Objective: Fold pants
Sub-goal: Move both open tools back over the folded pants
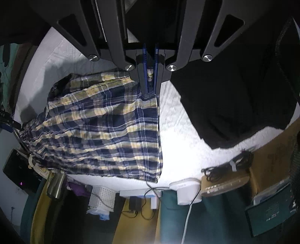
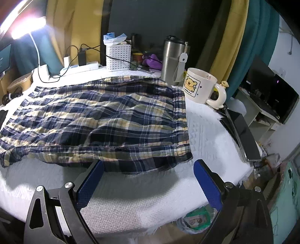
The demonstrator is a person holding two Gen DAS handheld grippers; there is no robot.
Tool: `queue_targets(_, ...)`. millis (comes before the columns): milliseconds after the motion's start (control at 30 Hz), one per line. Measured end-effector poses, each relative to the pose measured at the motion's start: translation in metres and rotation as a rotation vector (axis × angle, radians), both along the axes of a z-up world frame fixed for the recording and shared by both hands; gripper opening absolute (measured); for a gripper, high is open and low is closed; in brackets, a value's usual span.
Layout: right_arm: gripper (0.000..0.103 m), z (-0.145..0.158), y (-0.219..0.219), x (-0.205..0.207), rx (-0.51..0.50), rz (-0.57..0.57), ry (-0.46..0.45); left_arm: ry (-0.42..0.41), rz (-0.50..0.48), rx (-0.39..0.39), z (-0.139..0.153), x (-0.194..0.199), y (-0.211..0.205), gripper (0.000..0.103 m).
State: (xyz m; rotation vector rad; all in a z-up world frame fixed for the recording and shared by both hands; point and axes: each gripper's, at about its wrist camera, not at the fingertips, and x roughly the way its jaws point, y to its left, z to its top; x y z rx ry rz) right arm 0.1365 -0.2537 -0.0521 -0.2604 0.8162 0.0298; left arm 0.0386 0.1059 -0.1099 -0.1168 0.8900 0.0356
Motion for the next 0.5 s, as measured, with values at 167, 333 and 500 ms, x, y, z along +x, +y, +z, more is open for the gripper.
queue_targets(167,0.097,-0.005,-0.005,0.001,0.009,0.001,0.014,0.022,0.003,-0.001,0.003,-0.003,-0.001,0.005)
queue_targets(333,0.097,-0.001,-0.019,0.005,0.052,-0.025,-0.001,0.003,0.039,0.003,0.022,-0.001,0.002,0.015)
queue_targets(500,0.097,0.005,-0.034,0.009,0.099,-0.052,-0.024,-0.089,0.049,-0.018,0.052,0.007,-0.008,0.063)
